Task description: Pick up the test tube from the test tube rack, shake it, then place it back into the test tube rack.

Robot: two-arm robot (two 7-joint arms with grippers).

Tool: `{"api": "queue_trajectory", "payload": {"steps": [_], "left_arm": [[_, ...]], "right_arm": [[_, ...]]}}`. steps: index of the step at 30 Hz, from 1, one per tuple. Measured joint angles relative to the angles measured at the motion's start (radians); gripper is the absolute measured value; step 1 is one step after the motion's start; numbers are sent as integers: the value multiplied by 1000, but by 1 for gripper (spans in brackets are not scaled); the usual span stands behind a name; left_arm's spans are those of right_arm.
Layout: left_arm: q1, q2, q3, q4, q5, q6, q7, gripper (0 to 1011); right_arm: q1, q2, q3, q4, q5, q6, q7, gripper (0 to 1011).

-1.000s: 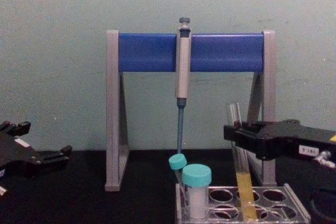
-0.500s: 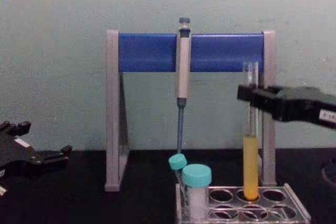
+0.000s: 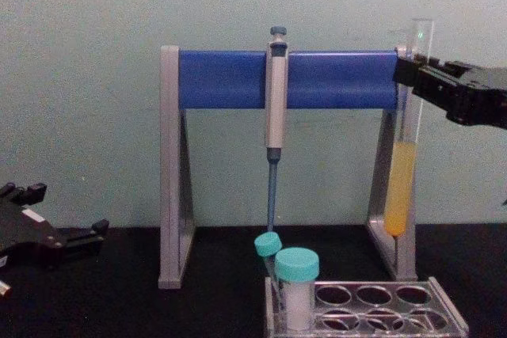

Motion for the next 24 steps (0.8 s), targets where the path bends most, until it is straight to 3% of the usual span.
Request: {"api": "queue_trajectory", "payload": {"steps": [7,13,24], "left_arm": [[0,0,0,0,0,0,0,1001],[0,0,0,0,0,0,0,1001],[0,0,0,0,0,0,0,1001]], "right_arm": [[-5,-14,6,13,-64,-27,-28,229],[-8,-28,17,20,-91,-32,-36,229],[33,-64,14,56,-77,-26,0,229]]}}
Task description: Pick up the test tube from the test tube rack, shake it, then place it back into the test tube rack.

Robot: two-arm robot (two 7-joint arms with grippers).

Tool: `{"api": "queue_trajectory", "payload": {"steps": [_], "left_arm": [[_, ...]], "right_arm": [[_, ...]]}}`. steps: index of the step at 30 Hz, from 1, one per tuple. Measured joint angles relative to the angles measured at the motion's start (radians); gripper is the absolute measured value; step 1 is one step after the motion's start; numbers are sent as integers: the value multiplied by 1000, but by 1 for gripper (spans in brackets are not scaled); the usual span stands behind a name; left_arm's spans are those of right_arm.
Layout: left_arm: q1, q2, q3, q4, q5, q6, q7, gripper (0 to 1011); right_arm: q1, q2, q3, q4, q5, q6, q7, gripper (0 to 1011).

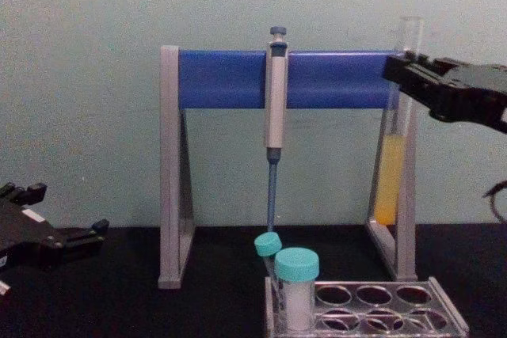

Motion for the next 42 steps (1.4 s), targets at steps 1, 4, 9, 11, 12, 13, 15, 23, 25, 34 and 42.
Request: {"api": "queue_trajectory", "payload": {"steps": [1,4,9,11,12,13,15,23,25,34,42], "left_arm": [[0,0,0,0,0,0,0,1001],[0,0,0,0,0,0,0,1001],[0,0,0,0,0,0,0,1001],[0,0,0,0,0,0,0,1001],[0,0,0,0,0,0,0,1001],[0,0,0,0,0,0,0,1001],[0,0,0,0,0,0,0,1001],[0,0,0,0,0,0,0,1001],[0,0,0,0,0,0,0,1001],[0,0,0,0,0,0,0,1001],[0,0,0,0,0,0,0,1001]], "right_arm": [[5,-2,-3,3,5,1,7,229],[17,-5,-14,12,29,10,38,229],[30,16,-35,16,101,45,122,229],[29,33,-40,8,135,61,158,229],[29,33,-40,8,135,61,158,229],[24,48,-40,0,158,74,182,229],[15,76,-39,-17,190,99,211,229],[-52,191,7,-98,288,182,250,229],[-80,223,28,-124,304,196,239,229],[-135,314,47,-221,125,203,-1,229],[-120,235,17,-220,-120,123,-205,229]]}}
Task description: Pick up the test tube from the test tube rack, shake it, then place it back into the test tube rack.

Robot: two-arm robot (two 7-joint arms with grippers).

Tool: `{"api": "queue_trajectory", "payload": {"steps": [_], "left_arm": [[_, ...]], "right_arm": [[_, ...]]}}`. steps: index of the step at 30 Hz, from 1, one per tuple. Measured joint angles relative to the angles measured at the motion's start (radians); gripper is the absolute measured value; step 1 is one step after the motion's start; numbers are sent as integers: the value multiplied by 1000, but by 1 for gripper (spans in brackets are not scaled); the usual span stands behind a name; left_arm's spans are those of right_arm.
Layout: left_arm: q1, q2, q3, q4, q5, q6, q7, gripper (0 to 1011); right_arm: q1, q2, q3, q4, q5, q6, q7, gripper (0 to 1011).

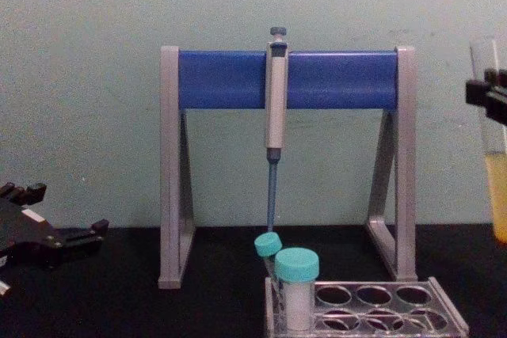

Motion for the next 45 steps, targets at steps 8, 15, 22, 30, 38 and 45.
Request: {"api": "queue_trajectory", "payload": {"steps": [8,15,22,30,38,45], "left_arm": [[0,0,0,0,0,0,0,1001],[0,0,0,0,0,0,0,1001],[0,0,0,0,0,0,0,1001],[0,0,0,0,0,0,0,1001],[0,0,0,0,0,0,0,1001],[0,0,0,0,0,0,0,1001]], "right_arm": [[50,-97,-18,76,31,-83,51,229],[90,-164,-19,153,207,-93,220,229],[109,-155,-33,185,361,-37,356,229],[81,-79,-28,143,434,44,386,229],[37,23,-1,81,428,76,334,229],[31,43,-10,50,283,58,187,229]]}}
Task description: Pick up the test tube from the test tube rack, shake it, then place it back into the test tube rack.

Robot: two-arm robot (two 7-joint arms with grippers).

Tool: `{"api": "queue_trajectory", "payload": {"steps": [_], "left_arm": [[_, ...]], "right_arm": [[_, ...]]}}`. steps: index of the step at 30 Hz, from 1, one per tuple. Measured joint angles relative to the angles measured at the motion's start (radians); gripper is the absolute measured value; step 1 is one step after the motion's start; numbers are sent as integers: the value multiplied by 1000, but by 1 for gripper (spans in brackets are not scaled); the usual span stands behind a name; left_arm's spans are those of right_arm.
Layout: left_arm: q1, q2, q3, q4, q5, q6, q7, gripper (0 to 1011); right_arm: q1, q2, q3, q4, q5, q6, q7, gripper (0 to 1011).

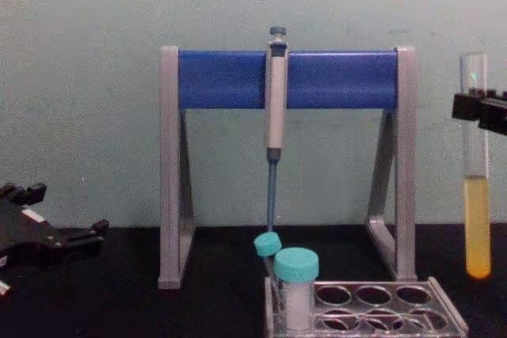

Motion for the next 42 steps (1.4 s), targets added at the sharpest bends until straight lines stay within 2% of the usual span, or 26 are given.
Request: {"api": "queue_trajectory", "payload": {"steps": [4,5,6,9,13,17,21,26,30,36,39,42], "left_arm": [[0,0,0,0,0,0,0,1001],[0,0,0,0,0,0,0,1001],[0,0,0,0,0,0,0,1001],[0,0,0,0,0,0,0,1001],[0,0,0,0,0,0,0,1001],[0,0,0,0,0,0,0,1001],[0,0,0,0,0,0,0,1001],[0,0,0,0,0,0,0,1001],[0,0,0,0,0,0,0,1001],[0,0,0,0,0,0,0,1001],[0,0,0,0,0,0,0,1001],[0,0,0,0,0,0,0,1001]], "right_arm": [[15,-44,-14,10,-90,-36,-70,229],[15,-44,-14,10,-90,-36,-70,229],[22,-66,-17,24,-107,-56,-81,229],[42,-108,-24,56,-118,-93,-82,229],[76,-163,-34,109,-100,-119,-42,229],[94,-186,-40,131,-78,-121,-4,229],[112,-203,-50,155,-8,-102,85,229],[117,-184,-65,151,77,-61,174,229],[108,-154,-70,127,110,-36,201,229],[80,-90,-69,76,113,-1,186,229],[62,-45,-67,40,90,17,146,229],[51,-25,-62,23,67,20,110,229]]}}
